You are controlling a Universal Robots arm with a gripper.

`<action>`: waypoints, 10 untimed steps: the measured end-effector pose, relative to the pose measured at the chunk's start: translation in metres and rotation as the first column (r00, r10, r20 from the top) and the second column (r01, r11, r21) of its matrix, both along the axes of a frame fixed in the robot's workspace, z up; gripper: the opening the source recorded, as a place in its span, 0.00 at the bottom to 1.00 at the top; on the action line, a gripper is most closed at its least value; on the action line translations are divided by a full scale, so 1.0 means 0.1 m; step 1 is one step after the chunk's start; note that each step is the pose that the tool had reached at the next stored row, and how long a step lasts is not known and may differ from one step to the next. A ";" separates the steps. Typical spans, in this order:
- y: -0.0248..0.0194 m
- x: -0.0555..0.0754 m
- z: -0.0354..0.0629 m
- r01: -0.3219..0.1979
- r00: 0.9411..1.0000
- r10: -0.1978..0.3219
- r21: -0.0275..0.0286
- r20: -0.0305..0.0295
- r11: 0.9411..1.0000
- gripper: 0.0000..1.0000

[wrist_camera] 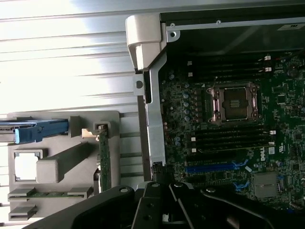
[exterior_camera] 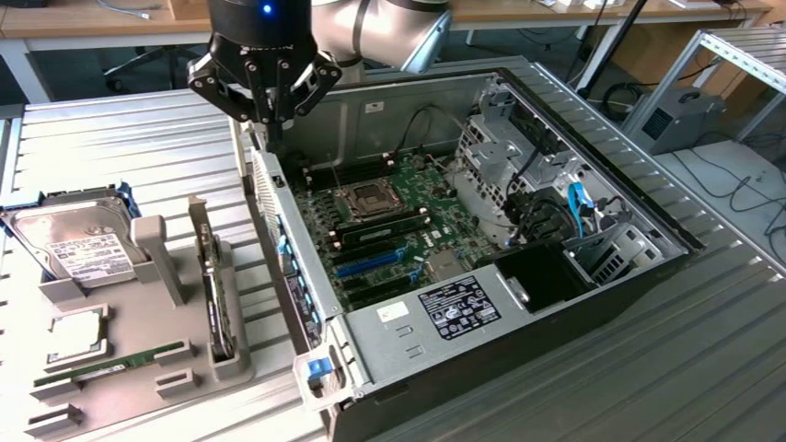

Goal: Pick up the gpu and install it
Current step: 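Reach for the gpu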

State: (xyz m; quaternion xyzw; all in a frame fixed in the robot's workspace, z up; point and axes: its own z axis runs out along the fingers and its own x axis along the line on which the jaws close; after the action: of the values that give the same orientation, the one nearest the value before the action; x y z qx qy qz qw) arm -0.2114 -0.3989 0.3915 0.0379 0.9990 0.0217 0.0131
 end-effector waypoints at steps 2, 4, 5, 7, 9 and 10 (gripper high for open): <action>0.000 0.00 -0.001 0.000 1.000 0.000 0.000 0.000 1.000 0.11; 0.000 -0.01 -0.001 0.000 1.000 0.000 0.000 0.000 1.000 0.11; 0.000 -0.01 -0.001 0.000 1.000 0.000 0.000 0.000 1.000 0.11; 0.000 -0.02 -0.002 0.000 1.000 0.000 0.000 0.000 1.000 0.11; 0.000 -0.02 -0.002 0.000 1.000 0.000 0.000 0.000 1.000 0.11; 0.000 -0.03 -0.002 0.000 1.000 0.000 0.000 0.000 1.000 0.11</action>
State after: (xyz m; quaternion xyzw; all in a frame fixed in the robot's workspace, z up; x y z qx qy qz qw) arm -0.2140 -0.3989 0.3912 0.0379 0.9990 0.0217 0.0130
